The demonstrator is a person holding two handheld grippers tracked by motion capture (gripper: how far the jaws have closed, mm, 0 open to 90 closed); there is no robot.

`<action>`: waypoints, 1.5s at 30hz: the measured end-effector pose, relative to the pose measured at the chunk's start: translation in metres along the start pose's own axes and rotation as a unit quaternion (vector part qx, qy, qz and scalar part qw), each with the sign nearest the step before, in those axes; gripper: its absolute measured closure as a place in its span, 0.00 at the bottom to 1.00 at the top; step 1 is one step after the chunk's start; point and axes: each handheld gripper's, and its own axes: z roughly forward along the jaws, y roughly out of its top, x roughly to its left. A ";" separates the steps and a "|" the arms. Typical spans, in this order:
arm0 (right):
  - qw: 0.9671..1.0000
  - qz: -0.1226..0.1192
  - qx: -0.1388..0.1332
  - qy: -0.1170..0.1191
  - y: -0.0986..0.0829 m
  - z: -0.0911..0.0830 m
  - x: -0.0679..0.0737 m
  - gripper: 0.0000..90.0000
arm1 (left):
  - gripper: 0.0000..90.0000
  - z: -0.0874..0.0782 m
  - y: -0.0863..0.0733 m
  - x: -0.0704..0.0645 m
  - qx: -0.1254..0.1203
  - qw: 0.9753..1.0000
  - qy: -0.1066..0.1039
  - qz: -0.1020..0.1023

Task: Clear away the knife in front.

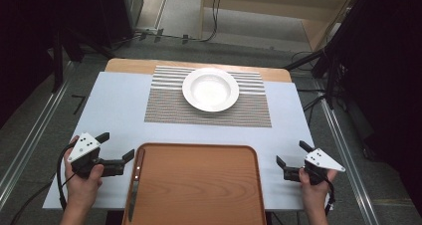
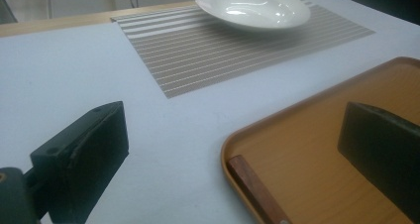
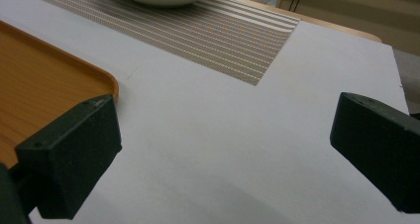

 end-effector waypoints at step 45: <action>1.000 0.003 -0.001 -0.002 0.000 0.000 -0.001 0.00 | 0.00 -0.024 -0.038 0.080 -0.011 0.996 0.072 -0.051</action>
